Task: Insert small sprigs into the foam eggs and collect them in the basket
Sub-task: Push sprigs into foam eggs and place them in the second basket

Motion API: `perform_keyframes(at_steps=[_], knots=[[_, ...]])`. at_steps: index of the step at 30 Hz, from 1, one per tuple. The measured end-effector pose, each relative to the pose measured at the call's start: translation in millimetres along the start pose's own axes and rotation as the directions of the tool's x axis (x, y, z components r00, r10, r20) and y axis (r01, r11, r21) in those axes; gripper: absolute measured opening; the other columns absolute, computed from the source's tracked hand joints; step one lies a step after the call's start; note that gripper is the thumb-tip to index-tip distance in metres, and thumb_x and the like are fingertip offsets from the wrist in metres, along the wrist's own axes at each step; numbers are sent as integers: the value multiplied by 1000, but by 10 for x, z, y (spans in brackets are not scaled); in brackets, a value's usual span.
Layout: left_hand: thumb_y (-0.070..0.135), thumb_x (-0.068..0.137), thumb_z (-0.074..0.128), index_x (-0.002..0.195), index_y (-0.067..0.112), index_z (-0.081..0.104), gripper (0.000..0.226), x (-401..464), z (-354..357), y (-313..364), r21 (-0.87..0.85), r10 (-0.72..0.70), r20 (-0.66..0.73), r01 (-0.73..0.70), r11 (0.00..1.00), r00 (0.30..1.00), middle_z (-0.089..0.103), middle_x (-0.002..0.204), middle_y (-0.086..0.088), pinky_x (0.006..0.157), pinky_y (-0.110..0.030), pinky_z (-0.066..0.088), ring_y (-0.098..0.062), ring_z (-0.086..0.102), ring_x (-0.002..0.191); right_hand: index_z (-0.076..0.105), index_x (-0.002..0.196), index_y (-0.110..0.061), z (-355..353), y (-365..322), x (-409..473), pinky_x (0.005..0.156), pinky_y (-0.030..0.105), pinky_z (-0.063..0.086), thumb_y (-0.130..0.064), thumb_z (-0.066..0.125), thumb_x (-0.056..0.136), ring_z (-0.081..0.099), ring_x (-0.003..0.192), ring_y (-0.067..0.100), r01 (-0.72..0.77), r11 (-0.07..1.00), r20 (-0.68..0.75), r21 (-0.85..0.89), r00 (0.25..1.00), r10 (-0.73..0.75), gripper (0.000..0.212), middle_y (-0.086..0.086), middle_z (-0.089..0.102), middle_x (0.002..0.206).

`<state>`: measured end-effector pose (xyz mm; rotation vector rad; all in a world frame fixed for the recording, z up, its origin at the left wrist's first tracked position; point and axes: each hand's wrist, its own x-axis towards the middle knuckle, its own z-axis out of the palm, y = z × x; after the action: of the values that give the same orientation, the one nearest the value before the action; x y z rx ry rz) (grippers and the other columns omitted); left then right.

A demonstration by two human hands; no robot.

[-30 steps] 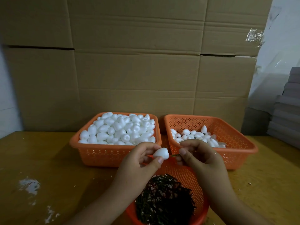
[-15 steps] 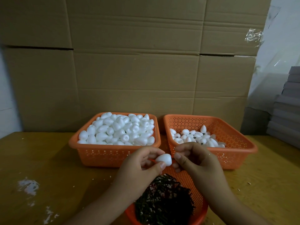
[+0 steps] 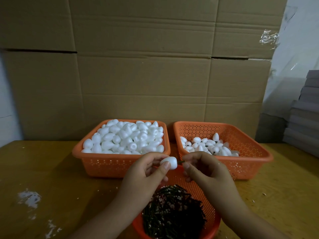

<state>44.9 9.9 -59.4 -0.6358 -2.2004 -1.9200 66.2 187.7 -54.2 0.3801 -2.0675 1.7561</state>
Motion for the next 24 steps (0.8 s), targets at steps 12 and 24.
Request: perform_keyframes(at_steps=[12, 24], knots=[[36, 77, 70, 111, 31, 63, 35, -6, 1, 37, -23, -16, 22, 16, 1000, 1000, 73, 102, 13, 72, -21, 54, -11, 70, 84, 67, 82, -7, 15, 8, 25, 58, 21, 49, -9, 63, 90, 58, 58, 10, 9, 1000, -25, -9, 1000, -9, 9, 0, 61, 61], [16, 83, 76, 113, 37, 61, 38, -14, -8, 23, 48, -8, 64, 5, 999, 998, 70, 108, 13, 81, -23, 52, -5, 68, 93, 65, 78, -3, 17, -7, 16, 57, 19, 48, -33, 59, 84, 58, 57, 10, -4, 1000, -25, -23, 1000, 3, 31, 9, 61, 61]])
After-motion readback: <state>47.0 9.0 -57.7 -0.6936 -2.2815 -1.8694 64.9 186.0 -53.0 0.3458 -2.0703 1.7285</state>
